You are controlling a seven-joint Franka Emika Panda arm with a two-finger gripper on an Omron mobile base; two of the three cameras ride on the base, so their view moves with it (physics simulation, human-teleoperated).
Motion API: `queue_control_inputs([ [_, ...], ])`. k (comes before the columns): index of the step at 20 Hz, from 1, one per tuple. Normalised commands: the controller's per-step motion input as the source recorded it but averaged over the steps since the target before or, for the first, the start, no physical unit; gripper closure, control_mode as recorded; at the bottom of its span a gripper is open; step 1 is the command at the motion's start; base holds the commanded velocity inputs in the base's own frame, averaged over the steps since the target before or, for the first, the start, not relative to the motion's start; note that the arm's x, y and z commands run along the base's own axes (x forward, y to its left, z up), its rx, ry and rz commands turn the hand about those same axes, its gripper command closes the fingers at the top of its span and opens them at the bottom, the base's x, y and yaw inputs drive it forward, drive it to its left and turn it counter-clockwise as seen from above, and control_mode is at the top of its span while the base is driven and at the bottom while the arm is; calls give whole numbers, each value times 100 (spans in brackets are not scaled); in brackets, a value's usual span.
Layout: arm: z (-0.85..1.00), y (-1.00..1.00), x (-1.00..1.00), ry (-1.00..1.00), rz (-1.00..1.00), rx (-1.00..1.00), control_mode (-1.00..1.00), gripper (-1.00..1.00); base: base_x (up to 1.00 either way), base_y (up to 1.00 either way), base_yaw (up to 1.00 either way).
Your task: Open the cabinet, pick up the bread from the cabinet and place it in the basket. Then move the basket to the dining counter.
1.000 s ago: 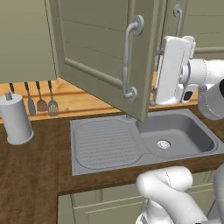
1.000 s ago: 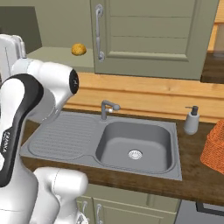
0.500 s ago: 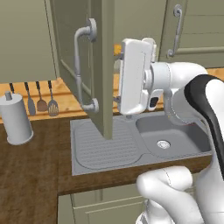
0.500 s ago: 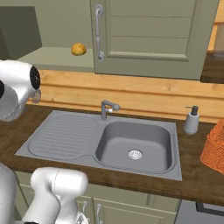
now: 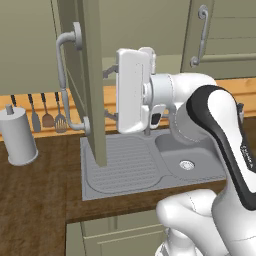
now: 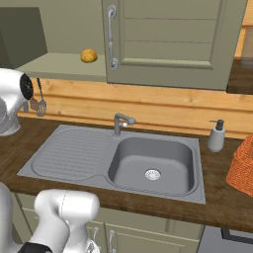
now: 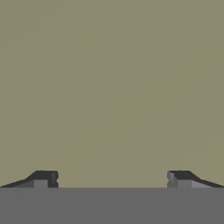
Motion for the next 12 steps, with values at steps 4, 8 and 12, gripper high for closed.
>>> queue_control_inputs([
  [4,0,-81,0,0,-8,-25,-100,-100,0,0,0],
  [8,0,-95,0,-4,-15,-28,-100,-100,0,0,0],
  [12,0,-92,-1,-14,-17,-31,-100,-100,0,0,0],
])
